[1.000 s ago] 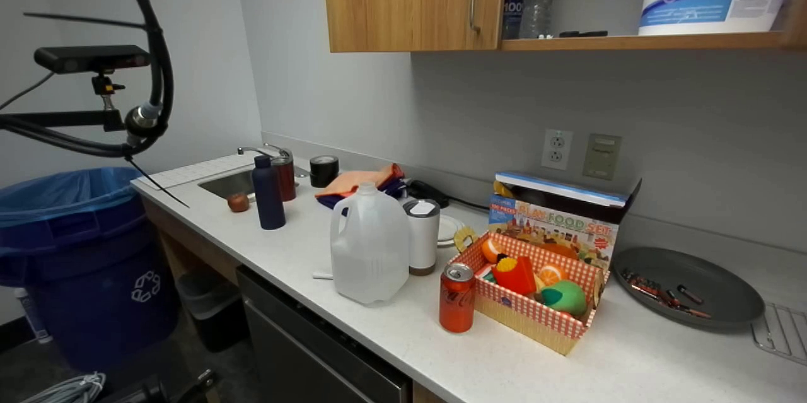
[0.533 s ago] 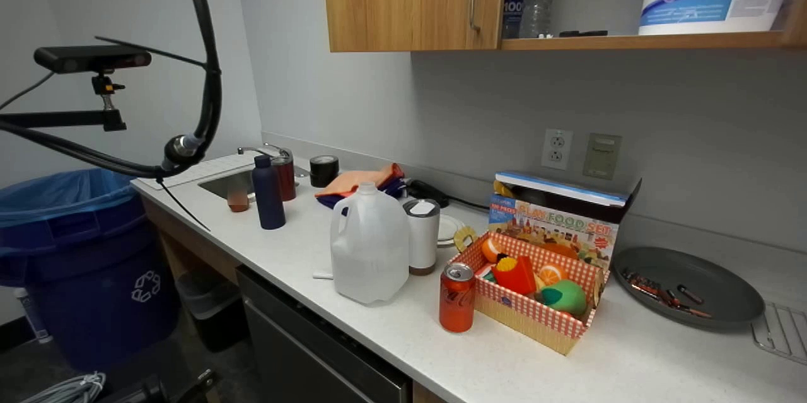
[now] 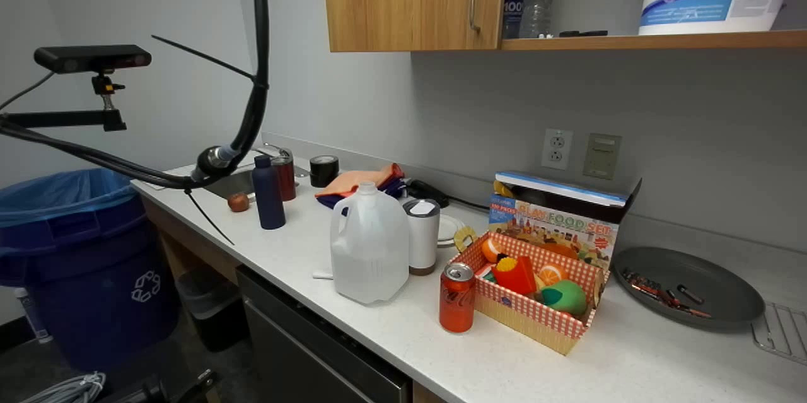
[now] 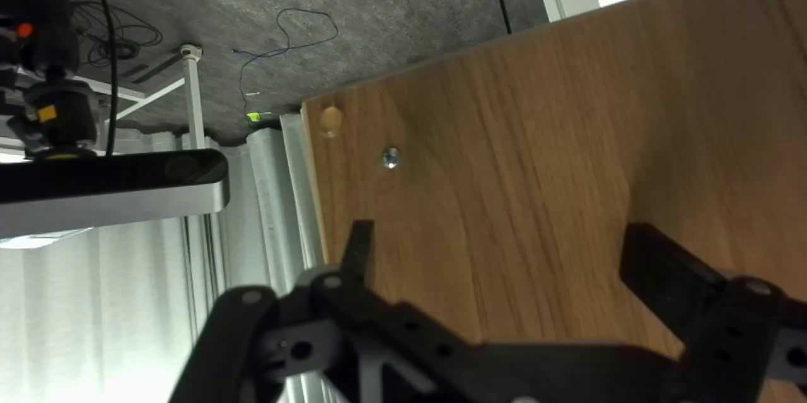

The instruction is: Open the top right cabinet door

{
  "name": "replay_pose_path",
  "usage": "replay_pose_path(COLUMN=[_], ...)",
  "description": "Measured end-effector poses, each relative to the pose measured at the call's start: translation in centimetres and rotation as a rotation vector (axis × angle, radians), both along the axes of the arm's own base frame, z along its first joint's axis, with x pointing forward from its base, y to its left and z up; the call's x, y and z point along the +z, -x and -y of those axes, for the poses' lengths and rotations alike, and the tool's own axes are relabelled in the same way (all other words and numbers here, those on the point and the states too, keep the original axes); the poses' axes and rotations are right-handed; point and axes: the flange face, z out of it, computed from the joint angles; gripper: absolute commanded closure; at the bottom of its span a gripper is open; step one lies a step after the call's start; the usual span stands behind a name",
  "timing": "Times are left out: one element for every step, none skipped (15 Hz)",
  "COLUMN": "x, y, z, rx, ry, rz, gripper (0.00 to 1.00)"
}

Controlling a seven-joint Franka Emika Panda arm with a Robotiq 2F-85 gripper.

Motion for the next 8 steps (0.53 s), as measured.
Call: replay_pose_path(x=[-0.1,-0.3,-0.5,-0.6,-0.8,-0.9,-1.1,-1.2], y=[-0.2,-0.4,-0.5,-0.7,-0.8,-0.9,-1.1,-1.2], z=[0.7,1.4,2.1,2.8,3.5,4.1,4.7,5.2], rx=[-0.014,-0.029,-0.043,-0.056,-0.070,-0.083,-0.095,-0.106], ry=[0.009,0.020,0.030,0.041,0.051,0.059,0.065,0.069], rz=[0.013,0.024,0.037,0.049,0.059,0.069,0.078,0.086], gripper=[0.00,0.00,0.00,0.00,0.00,0.00,0.00,0.00])
